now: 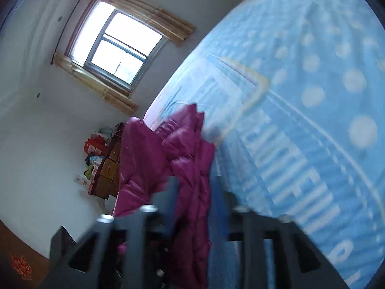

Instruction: Fold large clothes

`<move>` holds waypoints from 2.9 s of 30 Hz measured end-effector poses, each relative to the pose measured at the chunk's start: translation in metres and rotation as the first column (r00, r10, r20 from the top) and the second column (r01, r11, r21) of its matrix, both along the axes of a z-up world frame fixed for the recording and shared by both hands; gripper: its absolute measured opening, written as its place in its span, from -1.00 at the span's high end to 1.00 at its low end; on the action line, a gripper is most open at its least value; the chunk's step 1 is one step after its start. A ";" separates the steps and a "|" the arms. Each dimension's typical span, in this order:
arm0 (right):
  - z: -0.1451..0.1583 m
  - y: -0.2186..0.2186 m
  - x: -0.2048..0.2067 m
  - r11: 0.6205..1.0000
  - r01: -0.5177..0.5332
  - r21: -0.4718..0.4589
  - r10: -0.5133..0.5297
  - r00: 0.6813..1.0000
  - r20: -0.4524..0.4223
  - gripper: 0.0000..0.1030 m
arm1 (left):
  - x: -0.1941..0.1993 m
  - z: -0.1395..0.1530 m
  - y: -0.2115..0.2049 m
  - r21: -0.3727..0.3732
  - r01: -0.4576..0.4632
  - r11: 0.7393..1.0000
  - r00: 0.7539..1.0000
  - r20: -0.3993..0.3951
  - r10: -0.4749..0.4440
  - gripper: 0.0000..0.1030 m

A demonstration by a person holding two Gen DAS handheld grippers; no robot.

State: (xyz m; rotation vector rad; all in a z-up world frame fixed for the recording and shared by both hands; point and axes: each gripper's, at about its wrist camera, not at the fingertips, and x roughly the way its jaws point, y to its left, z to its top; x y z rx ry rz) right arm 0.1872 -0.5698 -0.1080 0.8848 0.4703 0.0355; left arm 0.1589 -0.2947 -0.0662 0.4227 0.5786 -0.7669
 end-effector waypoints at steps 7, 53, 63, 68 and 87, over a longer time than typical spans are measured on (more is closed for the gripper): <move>0.027 0.003 0.033 0.994 -0.035 -0.105 0.035 0.999 -0.006 -0.56 | -0.003 0.000 0.004 0.005 -0.003 1.000 1.000 -0.005 0.003 0.51; -0.021 0.021 0.123 0.941 -0.162 -0.295 0.108 0.975 -0.192 0.69 | 0.170 0.064 -0.003 -0.086 -0.254 0.963 0.963 -0.117 0.243 -0.46; -0.022 0.020 0.123 0.949 -0.162 -0.269 0.115 0.976 -0.182 0.69 | 0.175 0.014 -0.013 0.035 -0.266 0.963 0.952 -0.144 0.268 -0.86; -0.022 0.020 0.122 0.950 -0.161 -0.267 0.115 0.977 -0.182 0.69 | 0.180 0.002 -0.016 0.077 -0.291 0.954 0.944 -0.141 0.299 -1.00; 0.025 0.095 0.009 0.890 -0.317 -0.326 0.301 0.948 -0.100 0.65 | 0.178 -0.004 -0.019 0.125 -0.300 0.946 0.944 -0.106 0.313 -1.00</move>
